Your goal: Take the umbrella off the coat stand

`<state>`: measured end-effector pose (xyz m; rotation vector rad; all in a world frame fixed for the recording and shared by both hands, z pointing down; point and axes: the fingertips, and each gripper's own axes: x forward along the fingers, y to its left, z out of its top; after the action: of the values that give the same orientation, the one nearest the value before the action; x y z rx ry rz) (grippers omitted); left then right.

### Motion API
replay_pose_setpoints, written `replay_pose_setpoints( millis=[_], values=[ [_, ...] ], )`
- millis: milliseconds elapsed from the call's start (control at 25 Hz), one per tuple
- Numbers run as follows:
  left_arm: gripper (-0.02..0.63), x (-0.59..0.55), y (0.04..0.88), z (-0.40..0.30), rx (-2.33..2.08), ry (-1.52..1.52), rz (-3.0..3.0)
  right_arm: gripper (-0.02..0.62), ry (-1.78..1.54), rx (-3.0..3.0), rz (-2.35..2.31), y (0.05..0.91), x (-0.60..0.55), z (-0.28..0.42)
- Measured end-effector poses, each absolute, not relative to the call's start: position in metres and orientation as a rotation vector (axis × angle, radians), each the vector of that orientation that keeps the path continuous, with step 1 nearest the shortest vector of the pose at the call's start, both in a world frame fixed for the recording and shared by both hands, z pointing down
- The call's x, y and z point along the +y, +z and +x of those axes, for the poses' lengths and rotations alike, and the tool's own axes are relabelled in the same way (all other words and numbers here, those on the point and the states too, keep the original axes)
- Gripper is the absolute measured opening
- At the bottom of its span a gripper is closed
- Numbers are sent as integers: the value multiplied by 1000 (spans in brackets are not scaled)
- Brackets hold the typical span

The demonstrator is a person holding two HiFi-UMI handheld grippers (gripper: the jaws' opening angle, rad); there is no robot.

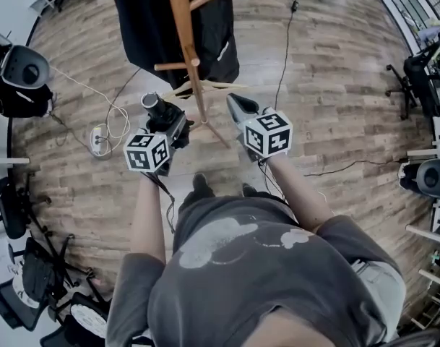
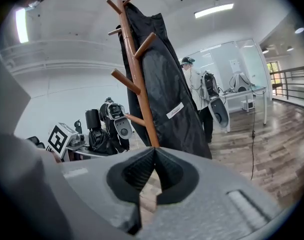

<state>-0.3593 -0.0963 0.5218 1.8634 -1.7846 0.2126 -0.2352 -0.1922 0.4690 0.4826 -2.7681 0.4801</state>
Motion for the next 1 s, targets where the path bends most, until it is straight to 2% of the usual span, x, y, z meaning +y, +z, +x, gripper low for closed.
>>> replay_pose_setpoints(
  millis=[560, 1000],
  values=[
    [279, -57, 471, -262, -2036, 118, 1721, -2, 489, -2844, 159, 452, -183, -168],
    [279, -2, 464, -206, -2194, 48, 1537, -2, 501, -2803, -117, 463, -147, -158]
  ],
)
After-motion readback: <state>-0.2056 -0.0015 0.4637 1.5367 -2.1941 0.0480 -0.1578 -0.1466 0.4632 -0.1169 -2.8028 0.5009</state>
